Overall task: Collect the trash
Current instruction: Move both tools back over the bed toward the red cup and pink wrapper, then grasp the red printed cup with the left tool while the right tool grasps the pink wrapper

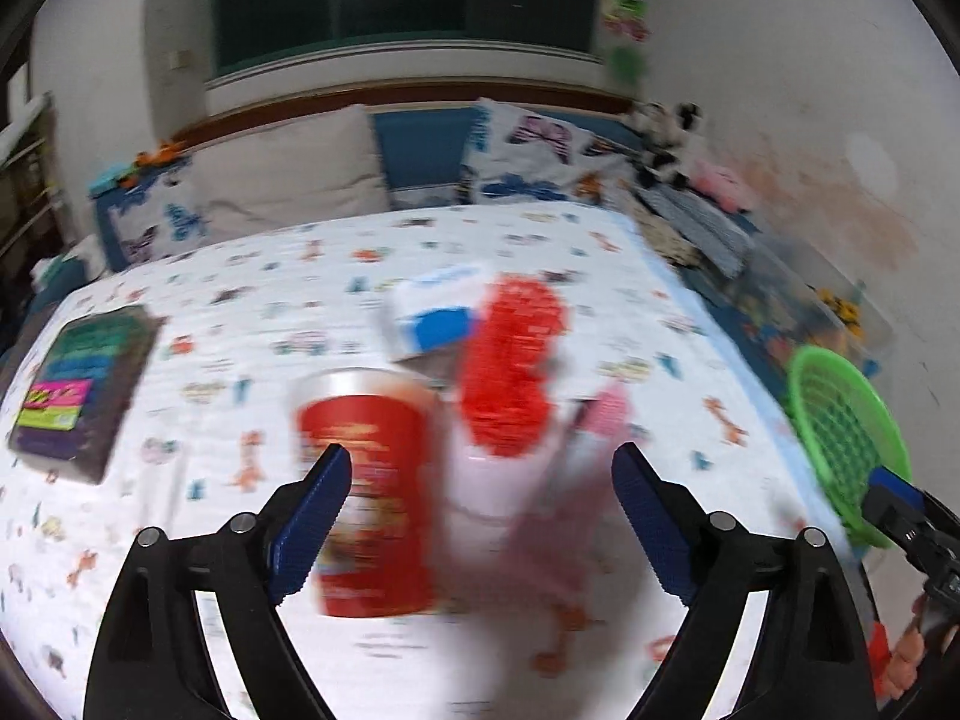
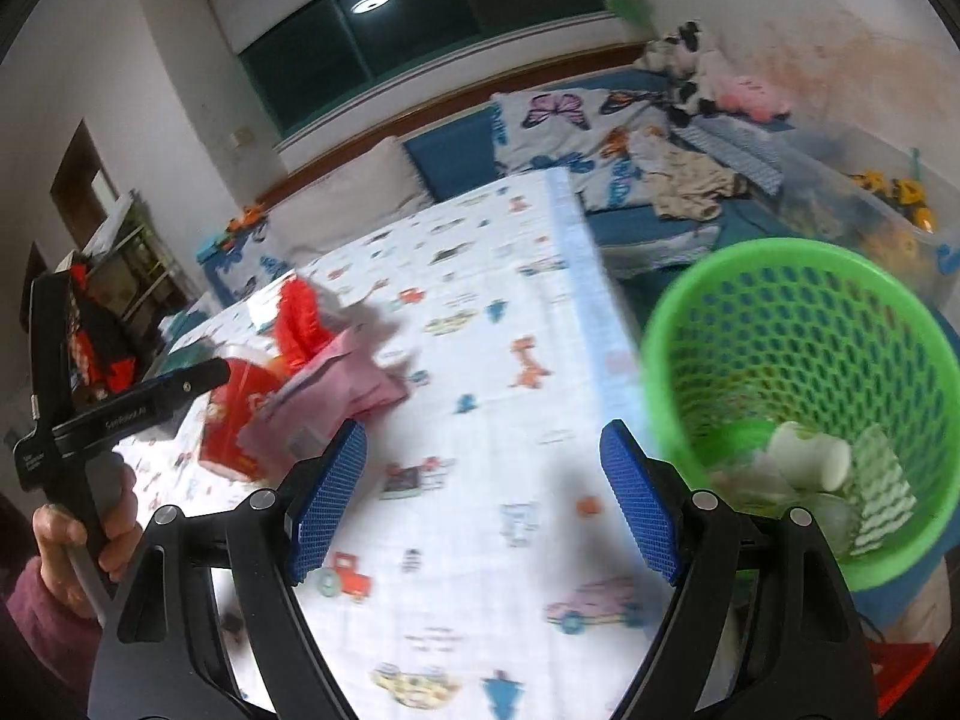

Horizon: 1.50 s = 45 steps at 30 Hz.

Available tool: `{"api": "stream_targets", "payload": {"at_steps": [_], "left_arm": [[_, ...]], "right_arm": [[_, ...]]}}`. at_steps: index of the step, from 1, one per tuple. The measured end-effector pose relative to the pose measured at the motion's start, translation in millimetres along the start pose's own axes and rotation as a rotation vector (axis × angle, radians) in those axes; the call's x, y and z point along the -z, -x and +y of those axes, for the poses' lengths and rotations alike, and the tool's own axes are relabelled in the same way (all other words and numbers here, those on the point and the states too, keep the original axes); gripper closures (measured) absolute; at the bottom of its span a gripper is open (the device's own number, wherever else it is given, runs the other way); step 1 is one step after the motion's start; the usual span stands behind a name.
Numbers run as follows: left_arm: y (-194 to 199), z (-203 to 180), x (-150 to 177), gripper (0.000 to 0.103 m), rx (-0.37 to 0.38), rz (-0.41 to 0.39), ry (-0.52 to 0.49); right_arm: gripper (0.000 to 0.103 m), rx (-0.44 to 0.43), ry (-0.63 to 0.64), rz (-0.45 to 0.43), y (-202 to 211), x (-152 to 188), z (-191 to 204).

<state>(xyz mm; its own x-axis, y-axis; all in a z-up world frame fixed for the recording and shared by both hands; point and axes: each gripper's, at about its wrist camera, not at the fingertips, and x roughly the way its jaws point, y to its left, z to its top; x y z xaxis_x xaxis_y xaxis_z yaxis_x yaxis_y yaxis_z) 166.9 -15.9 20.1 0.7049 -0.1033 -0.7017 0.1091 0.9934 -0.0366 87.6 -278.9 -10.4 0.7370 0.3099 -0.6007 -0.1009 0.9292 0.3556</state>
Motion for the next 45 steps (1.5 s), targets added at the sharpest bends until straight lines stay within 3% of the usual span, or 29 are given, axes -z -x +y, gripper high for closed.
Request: {"api": "stream_targets", "payload": {"at_steps": [8,21,36,42,45], "left_arm": [[-19,49,1,0.011,-0.039,0.064,0.116],[-48,73,3,0.011,0.029,0.142,0.171],[-67,72,-1,0.011,0.059,0.169,0.130],[-75,74,0,0.016,0.076,0.186,0.130],[-79,76,1,0.021,0.105,0.198,0.144]], "right_arm": [[0.023,-0.101,-0.014,0.084,-36,-7,38],[0.023,-0.208,-0.167,0.211,-96,-23,69],[0.024,-0.190,-0.348,0.298,-143,-26,62],[0.033,-0.191,-0.362,0.315,-151,-23,60],[0.045,-0.194,-0.347,0.326,-153,-21,62]]}}
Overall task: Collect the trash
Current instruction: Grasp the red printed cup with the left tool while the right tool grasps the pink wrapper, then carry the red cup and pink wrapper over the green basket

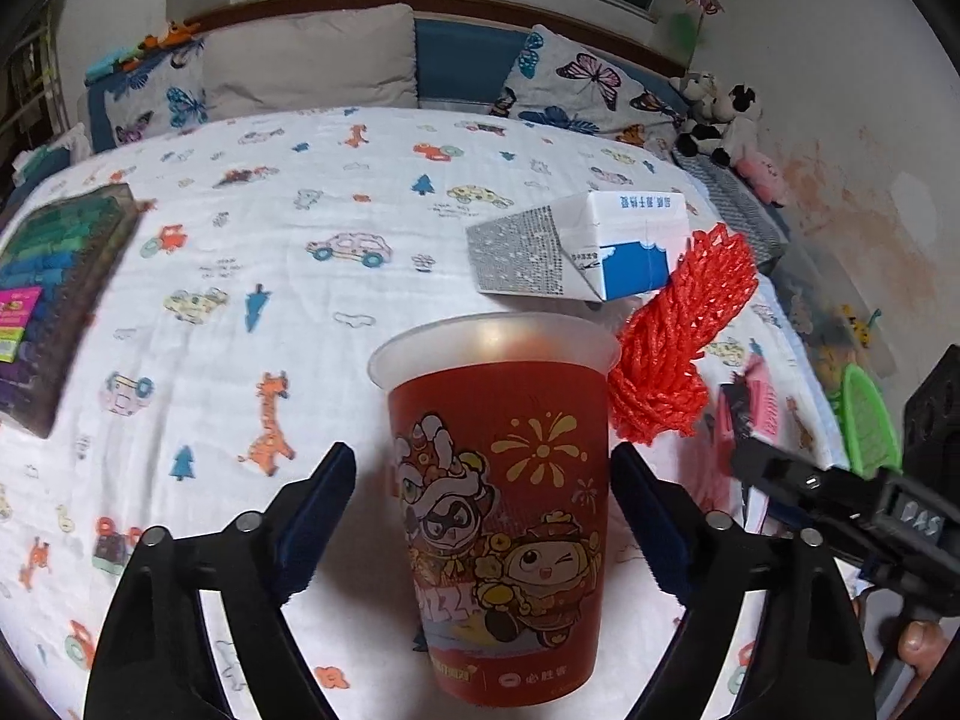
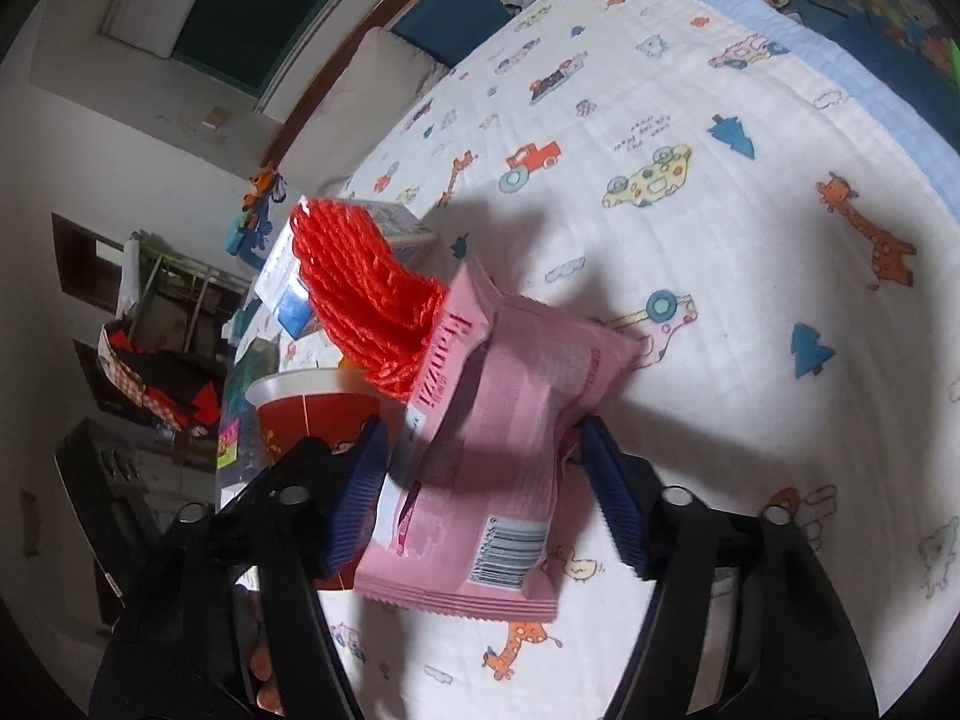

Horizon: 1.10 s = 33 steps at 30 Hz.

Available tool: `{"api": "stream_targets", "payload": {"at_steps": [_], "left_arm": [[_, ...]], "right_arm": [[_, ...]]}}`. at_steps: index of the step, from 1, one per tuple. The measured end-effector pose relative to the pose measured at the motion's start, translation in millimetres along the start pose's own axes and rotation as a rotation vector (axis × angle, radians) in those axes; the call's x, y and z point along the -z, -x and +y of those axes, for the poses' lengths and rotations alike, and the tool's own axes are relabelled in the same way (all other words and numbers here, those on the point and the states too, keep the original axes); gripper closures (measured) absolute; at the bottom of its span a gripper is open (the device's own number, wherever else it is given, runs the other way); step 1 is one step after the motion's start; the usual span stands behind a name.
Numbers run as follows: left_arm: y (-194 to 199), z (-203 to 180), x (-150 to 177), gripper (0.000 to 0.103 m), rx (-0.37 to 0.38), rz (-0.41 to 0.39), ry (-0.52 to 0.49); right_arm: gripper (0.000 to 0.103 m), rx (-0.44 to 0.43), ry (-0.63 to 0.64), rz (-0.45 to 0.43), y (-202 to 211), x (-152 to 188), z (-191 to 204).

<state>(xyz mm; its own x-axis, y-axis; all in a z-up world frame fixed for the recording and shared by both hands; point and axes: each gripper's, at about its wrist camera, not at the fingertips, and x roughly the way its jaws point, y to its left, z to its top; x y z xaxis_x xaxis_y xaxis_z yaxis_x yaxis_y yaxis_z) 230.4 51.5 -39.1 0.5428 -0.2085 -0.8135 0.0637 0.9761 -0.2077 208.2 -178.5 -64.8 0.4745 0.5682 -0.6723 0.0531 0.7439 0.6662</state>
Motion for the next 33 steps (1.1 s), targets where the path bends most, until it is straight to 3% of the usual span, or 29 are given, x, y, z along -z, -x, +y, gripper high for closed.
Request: {"api": "stream_targets", "payload": {"at_steps": [4,19,33], "left_arm": [[-1,-2,0,0.032,0.034,0.005,0.001],[28,-9,11,0.034,0.048,-0.062,-0.026],[75,-28,23,0.034,0.105,-0.133,-0.052]], "right_arm": [[0.052,0.029,0.057,-0.019,6,5,6],[0.055,0.150,0.319,-0.121,35,29,30],[0.055,0.209,0.312,-0.201,85,35,-5]]}}
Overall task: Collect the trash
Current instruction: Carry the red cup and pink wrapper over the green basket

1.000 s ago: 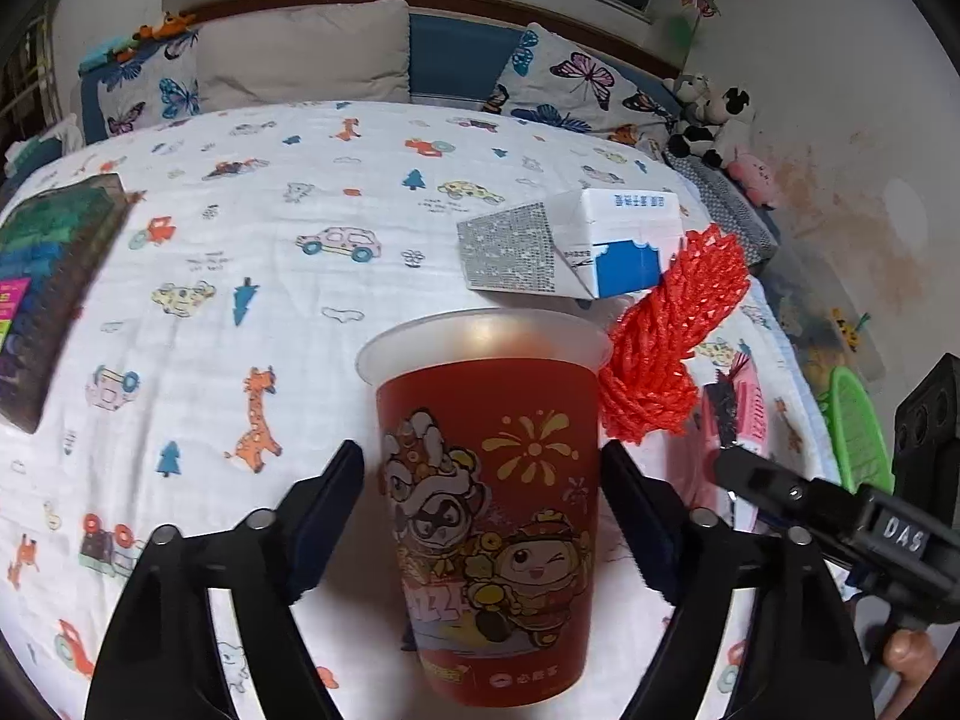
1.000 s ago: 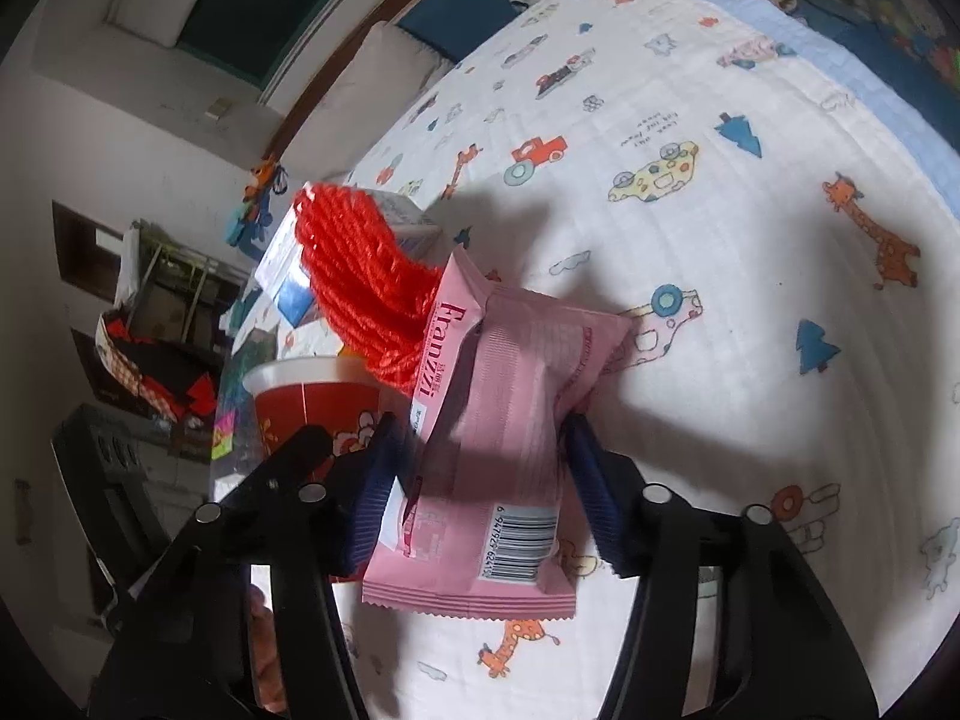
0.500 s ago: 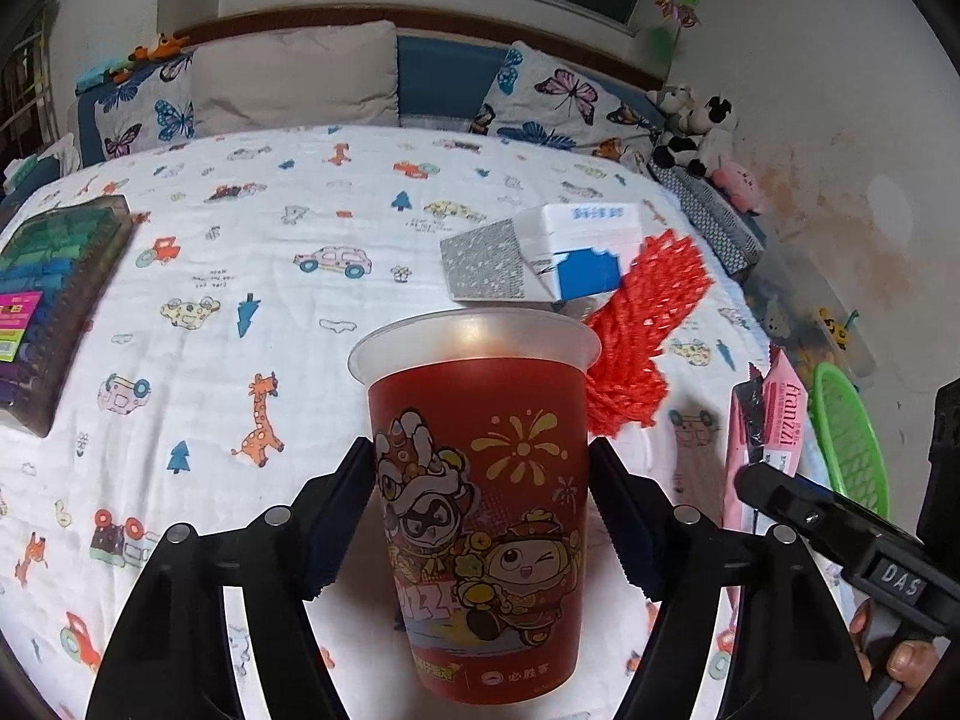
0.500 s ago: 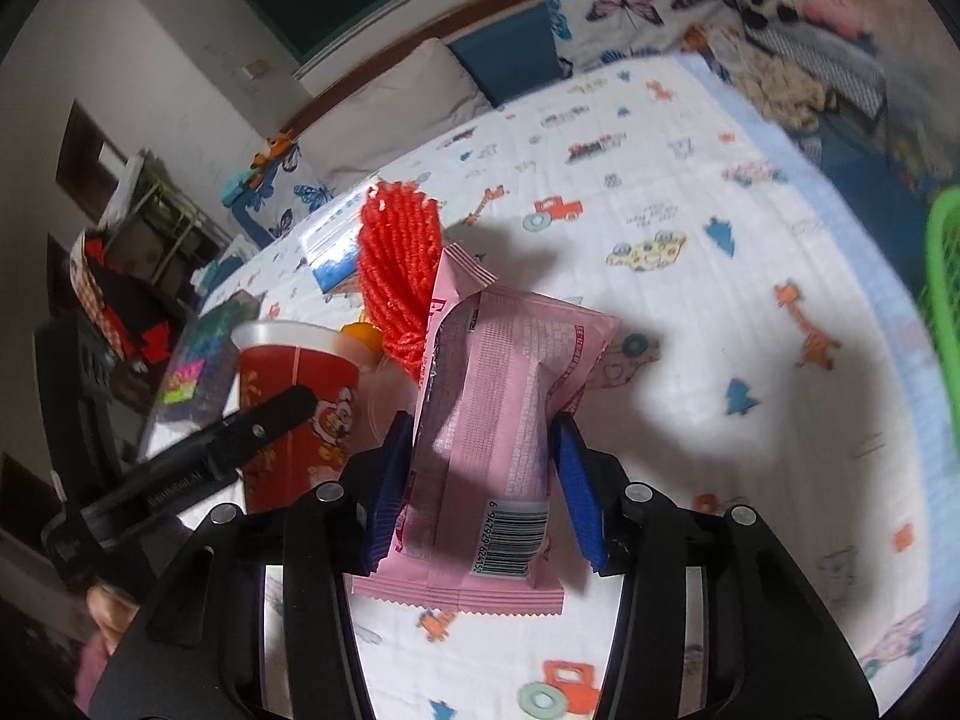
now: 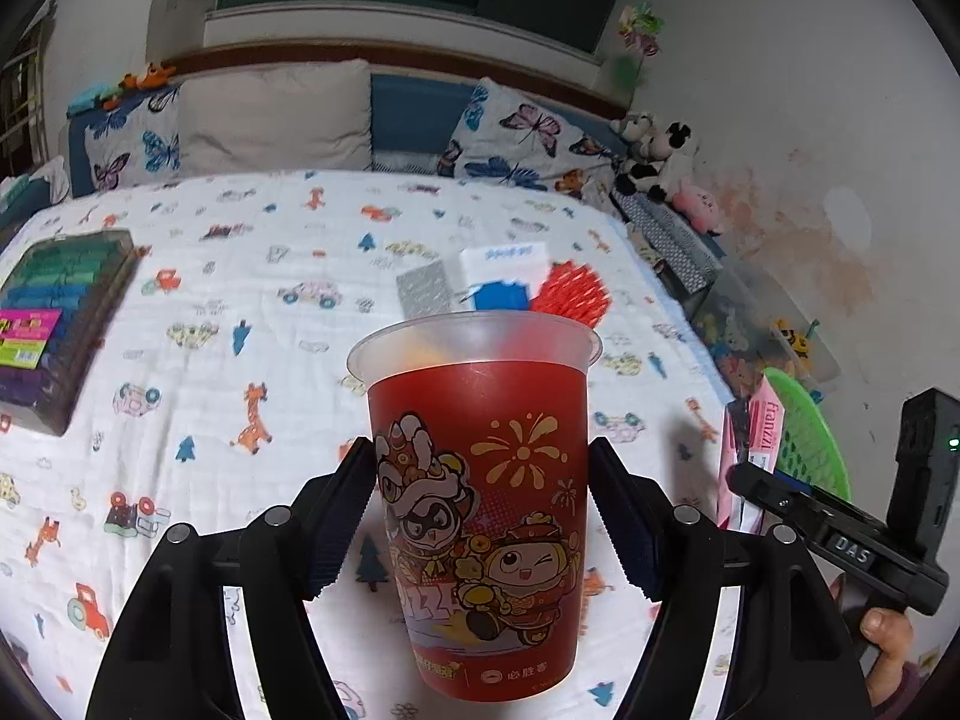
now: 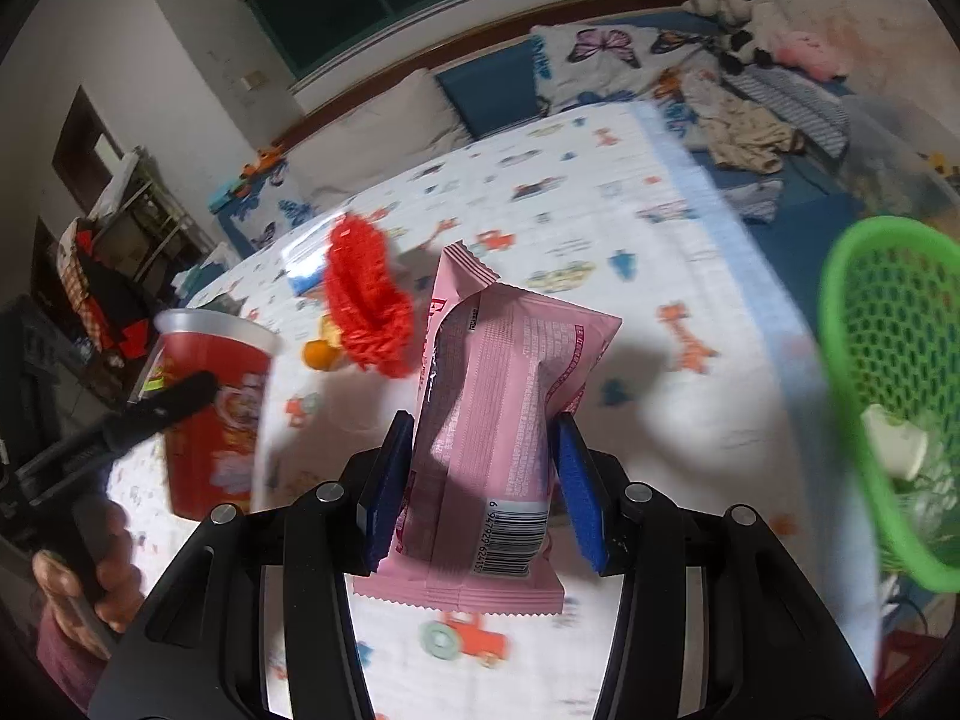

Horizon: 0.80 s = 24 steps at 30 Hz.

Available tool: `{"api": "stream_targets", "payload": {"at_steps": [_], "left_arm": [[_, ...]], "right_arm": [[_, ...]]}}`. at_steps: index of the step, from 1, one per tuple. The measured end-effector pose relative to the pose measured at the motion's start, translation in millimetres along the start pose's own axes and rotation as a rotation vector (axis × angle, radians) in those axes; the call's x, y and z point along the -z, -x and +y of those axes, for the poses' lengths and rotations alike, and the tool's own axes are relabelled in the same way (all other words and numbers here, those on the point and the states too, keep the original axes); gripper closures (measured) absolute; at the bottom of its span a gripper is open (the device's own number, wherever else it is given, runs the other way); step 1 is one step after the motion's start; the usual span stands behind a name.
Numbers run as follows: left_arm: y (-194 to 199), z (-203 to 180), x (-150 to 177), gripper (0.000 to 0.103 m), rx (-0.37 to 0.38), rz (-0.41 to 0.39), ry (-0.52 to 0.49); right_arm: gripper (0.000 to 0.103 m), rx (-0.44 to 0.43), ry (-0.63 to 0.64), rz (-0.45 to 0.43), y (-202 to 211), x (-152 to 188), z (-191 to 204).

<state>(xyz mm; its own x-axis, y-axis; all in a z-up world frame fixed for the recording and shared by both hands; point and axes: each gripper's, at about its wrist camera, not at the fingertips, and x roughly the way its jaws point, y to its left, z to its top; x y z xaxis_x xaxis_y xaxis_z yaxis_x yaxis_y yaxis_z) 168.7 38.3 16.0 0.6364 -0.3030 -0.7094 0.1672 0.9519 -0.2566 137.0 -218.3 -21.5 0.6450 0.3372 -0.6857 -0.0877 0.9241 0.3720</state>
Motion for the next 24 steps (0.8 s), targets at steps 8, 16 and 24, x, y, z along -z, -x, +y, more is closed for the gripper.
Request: {"api": "stream_targets", "payload": {"at_steps": [8,16,24], "left_arm": [[2,-42,-2,0.034,0.046,-0.001,-0.071],[-7,-98,1,0.034,0.113,-0.010,-0.166],[-24,-152,10,0.034,0.153,0.037,-0.251]], "right_arm": [[0.055,0.059,-0.059,-0.057,31,-4,-46],[0.055,0.148,-0.125,-0.120,64,-4,-98],[0.055,0.252,-0.172,-0.134,78,0,-144]]}}
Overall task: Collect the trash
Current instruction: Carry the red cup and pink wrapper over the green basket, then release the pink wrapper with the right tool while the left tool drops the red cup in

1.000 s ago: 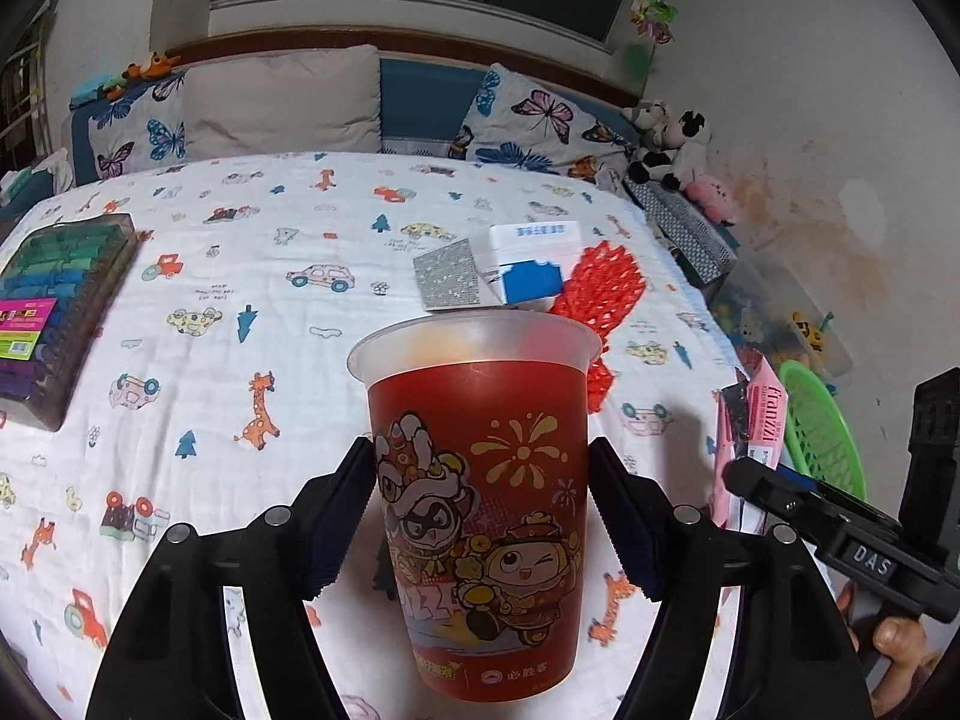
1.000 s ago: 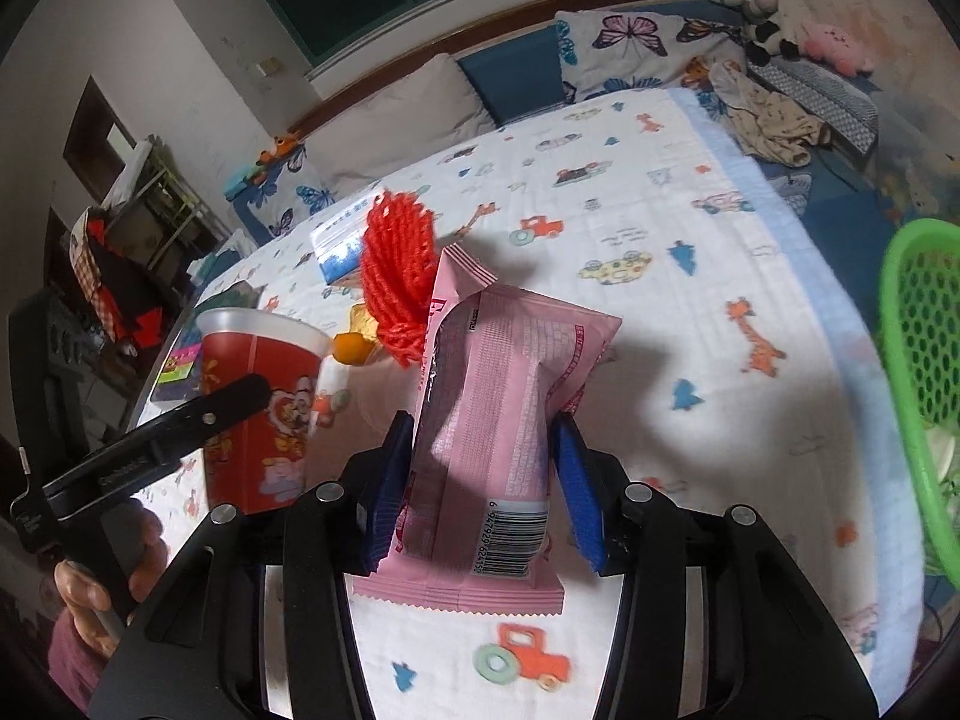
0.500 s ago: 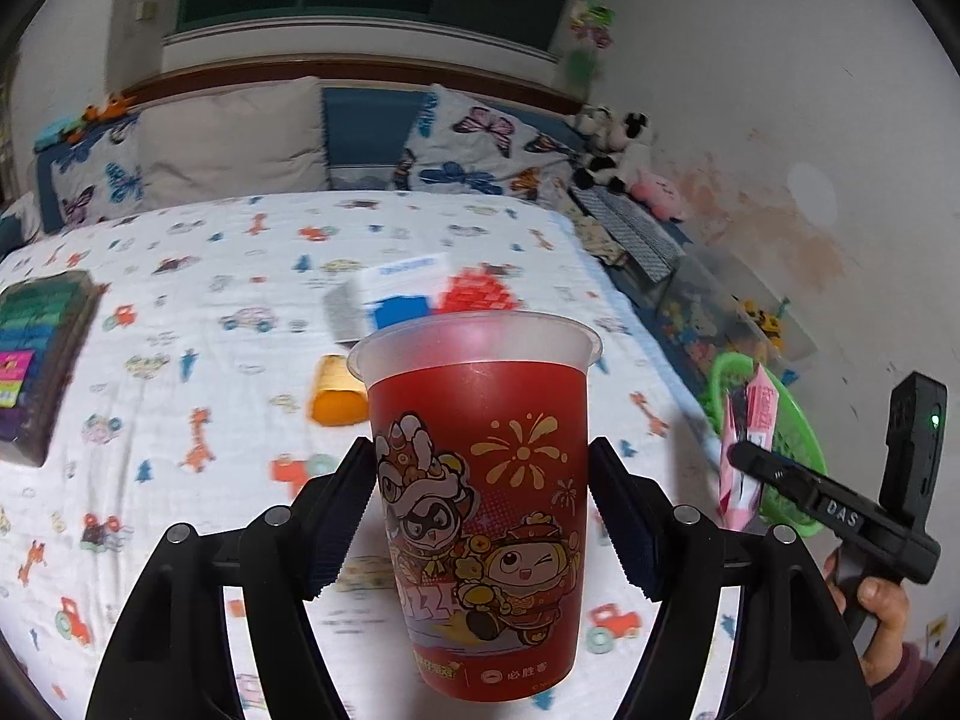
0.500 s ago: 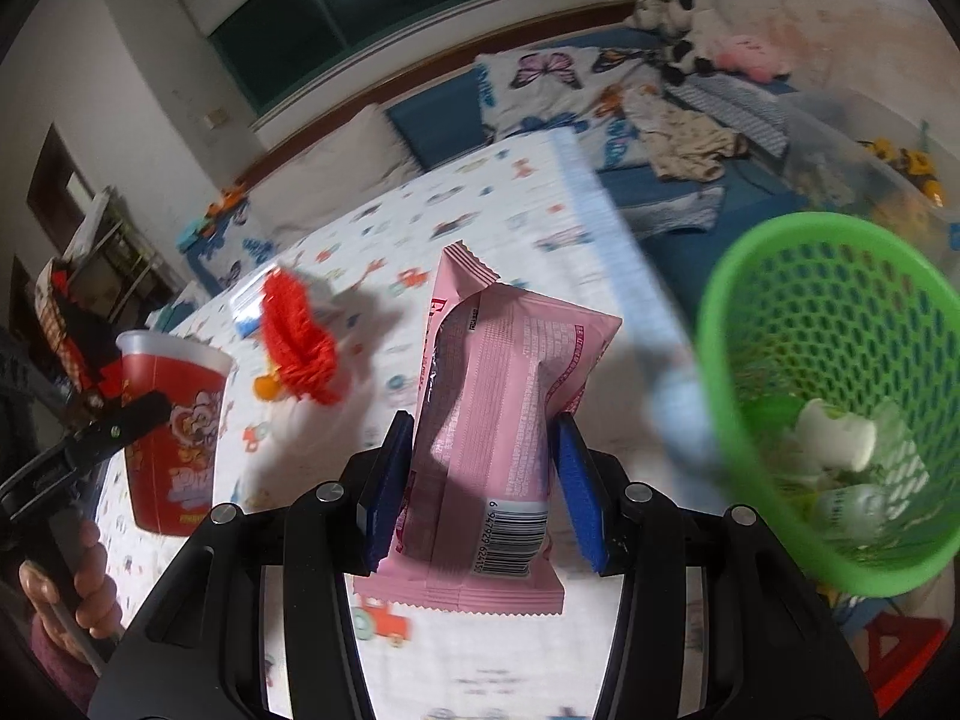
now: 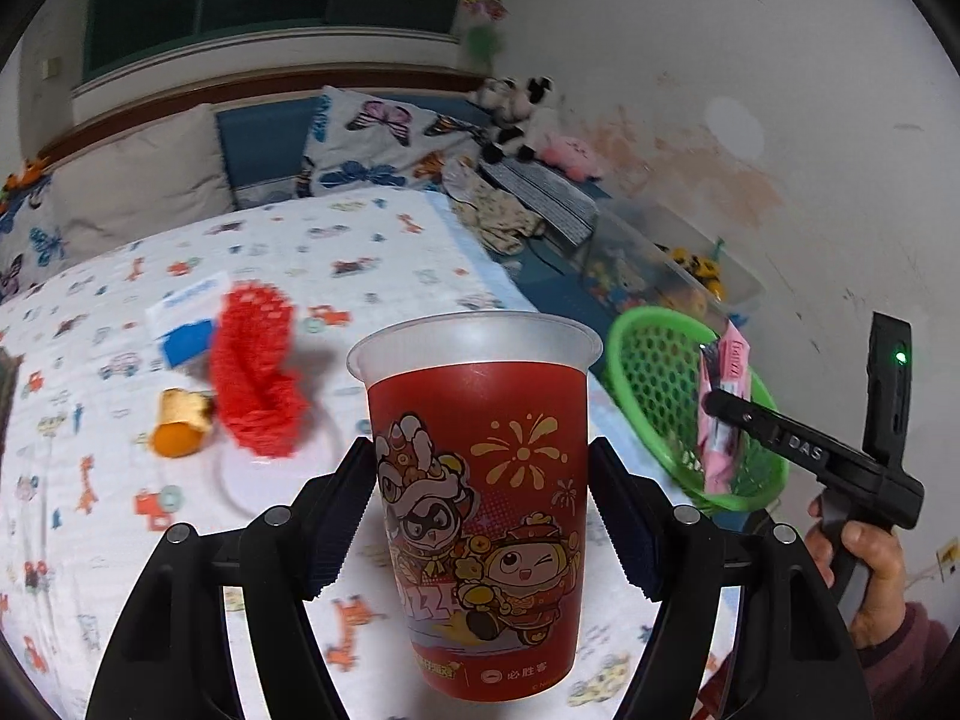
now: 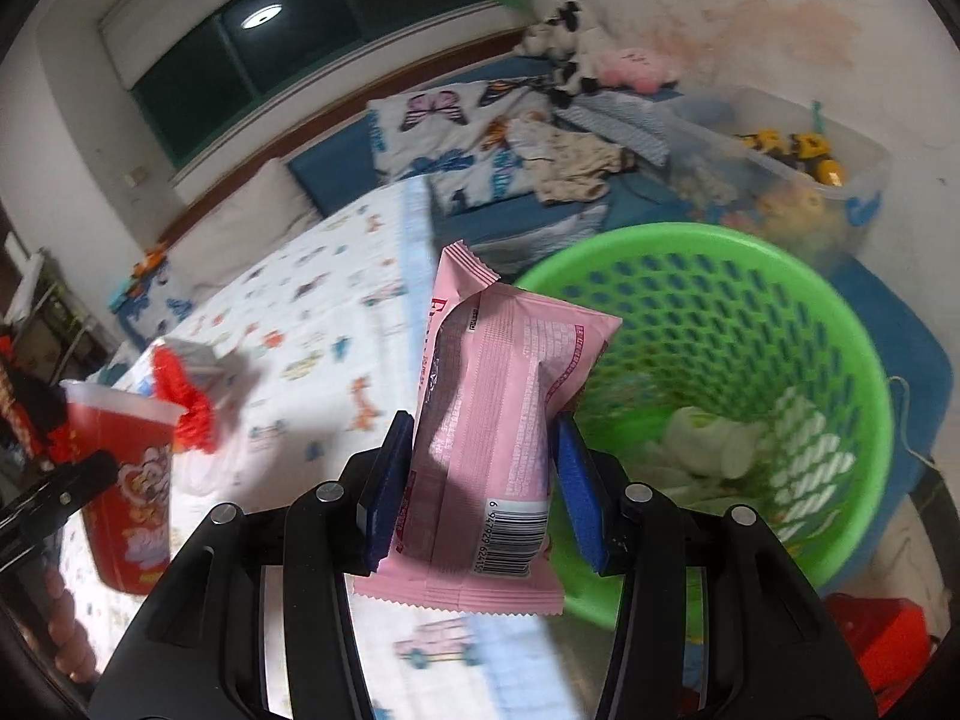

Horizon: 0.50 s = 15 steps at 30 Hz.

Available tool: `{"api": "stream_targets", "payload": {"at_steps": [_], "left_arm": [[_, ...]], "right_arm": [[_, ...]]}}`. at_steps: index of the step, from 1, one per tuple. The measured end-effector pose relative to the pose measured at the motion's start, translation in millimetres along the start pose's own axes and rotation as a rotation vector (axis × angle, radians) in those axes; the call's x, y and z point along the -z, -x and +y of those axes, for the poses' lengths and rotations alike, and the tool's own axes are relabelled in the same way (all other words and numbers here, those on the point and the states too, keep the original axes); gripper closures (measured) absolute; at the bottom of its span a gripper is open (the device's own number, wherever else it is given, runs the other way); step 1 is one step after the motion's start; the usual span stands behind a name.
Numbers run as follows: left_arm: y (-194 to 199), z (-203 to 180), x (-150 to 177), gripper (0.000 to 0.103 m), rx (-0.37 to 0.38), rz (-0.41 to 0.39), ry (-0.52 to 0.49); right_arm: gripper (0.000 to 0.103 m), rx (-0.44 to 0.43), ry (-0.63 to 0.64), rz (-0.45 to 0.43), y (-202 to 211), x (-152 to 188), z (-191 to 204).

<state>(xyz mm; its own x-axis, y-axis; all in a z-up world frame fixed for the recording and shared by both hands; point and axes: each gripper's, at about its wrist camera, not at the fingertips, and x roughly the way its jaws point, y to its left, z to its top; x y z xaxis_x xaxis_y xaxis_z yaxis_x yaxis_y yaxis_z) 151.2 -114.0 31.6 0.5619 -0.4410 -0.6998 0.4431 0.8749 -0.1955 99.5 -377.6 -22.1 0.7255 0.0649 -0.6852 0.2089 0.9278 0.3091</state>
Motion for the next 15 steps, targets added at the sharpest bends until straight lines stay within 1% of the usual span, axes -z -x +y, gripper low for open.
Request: {"api": "stream_targets", "payload": {"at_steps": [5,10,13,15], "left_arm": [[-16,-22,-9,0.034,0.032,0.025,-0.026],[-30,-38,-17,0.034,0.048,0.042,-0.045],[-39,-53,-23,0.034,0.061,0.049,-0.068],[-44,-63,-25,0.034,0.068,0.053,-0.085]], "right_arm": [[0.053,0.048,-0.033,0.011,-3,0,-27],[0.052,0.079,-0.047,0.019,-6,0,-44],[0.050,0.085,-0.052,0.018,-5,0,-51],[0.047,0.089,-0.057,0.015,-5,-1,-56]]}}
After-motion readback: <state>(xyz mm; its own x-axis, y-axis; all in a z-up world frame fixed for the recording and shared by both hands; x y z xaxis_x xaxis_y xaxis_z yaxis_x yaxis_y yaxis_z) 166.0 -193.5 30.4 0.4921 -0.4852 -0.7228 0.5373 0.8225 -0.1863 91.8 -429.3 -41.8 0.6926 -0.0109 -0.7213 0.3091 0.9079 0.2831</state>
